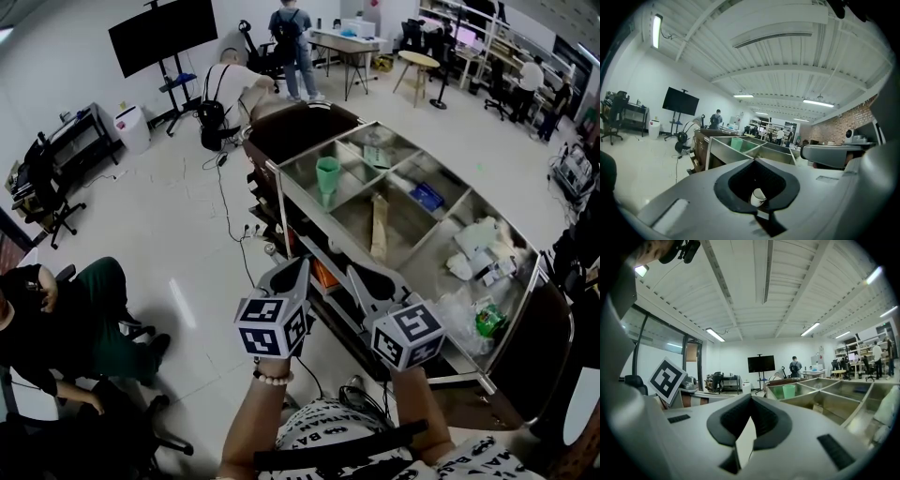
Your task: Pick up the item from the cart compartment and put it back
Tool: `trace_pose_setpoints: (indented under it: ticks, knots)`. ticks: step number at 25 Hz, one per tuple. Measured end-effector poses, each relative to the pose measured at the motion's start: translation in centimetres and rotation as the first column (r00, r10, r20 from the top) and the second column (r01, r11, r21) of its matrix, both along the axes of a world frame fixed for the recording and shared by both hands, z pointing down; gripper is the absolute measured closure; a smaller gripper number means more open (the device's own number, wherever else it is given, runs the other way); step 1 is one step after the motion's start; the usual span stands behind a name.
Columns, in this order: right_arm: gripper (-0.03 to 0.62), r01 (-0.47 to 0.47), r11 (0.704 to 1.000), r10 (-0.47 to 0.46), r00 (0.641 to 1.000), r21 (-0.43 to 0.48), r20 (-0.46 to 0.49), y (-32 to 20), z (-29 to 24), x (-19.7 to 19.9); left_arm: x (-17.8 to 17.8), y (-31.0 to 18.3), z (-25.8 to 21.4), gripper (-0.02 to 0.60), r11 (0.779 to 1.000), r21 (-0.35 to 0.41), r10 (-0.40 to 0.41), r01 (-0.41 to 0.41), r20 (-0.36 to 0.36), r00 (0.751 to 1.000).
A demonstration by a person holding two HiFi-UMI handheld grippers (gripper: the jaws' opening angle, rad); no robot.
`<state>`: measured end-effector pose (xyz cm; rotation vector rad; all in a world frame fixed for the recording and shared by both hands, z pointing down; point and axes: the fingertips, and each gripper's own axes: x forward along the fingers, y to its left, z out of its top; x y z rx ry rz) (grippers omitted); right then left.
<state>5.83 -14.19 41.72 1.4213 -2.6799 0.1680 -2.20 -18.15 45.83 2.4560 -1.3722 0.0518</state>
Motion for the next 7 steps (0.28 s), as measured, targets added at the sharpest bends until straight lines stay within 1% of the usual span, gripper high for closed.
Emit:
trace_pose_setpoints:
  ticks: [7]
  knots:
    - [0.580,0.008,1.000,-0.008,1.000,0.012,-0.003,-0.24,-0.17,-0.78,-0.91,-0.28,0.03,0.581,1.000,0.005,-0.012,0.012,-0.003,1.000]
